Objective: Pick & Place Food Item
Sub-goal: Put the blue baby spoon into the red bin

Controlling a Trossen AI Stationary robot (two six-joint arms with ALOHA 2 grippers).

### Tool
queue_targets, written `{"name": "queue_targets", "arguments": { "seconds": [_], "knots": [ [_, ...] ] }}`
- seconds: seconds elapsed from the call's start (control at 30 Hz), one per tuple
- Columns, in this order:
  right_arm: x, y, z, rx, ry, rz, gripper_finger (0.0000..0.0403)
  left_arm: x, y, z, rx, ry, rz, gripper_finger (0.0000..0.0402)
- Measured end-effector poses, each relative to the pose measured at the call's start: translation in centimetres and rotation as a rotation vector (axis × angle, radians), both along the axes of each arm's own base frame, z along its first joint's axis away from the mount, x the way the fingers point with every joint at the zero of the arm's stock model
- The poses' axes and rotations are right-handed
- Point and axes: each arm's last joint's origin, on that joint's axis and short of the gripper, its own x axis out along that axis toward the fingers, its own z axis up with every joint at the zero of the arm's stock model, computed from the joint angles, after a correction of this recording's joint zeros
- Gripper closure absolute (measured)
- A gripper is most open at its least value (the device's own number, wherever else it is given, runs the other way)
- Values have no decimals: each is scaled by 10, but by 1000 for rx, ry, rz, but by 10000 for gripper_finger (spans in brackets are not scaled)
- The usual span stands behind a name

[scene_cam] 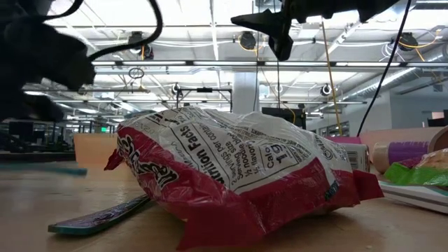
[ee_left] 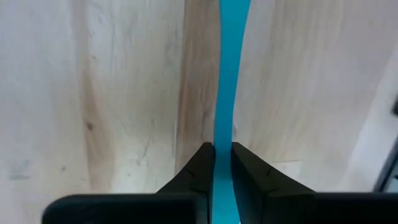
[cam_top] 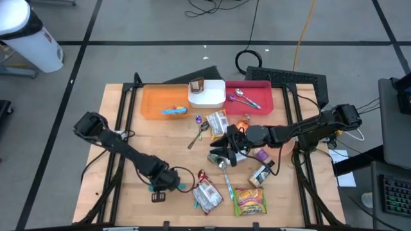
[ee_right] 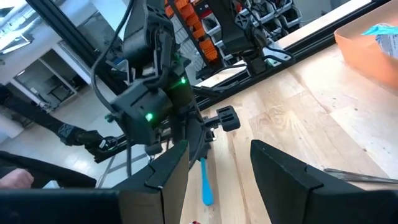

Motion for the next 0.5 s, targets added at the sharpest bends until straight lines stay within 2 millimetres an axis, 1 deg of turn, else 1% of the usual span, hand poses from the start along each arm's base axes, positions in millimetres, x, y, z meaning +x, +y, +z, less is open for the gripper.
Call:
{"name": "queue_targets", "arguments": {
  "seconds": [0.13, 0.27, 0.4, 0.5],
  "knots": [
    [1, -6, 0, 4, 0, -17, 238, 2, 13, 18, -8, -67, 37, 367],
    [2, -11, 2, -1, -22, -18, 238, 1, 31, 43, 7, -166, 110, 367],
    [2, -10, 14, -72, -164, 99, 238, -4, 49, 72, -27, -276, 174, 365],
    [2, -9, 22, -119, -250, 97, 238, -8, 62, 86, -86, -311, 214, 364]
  ]
}}
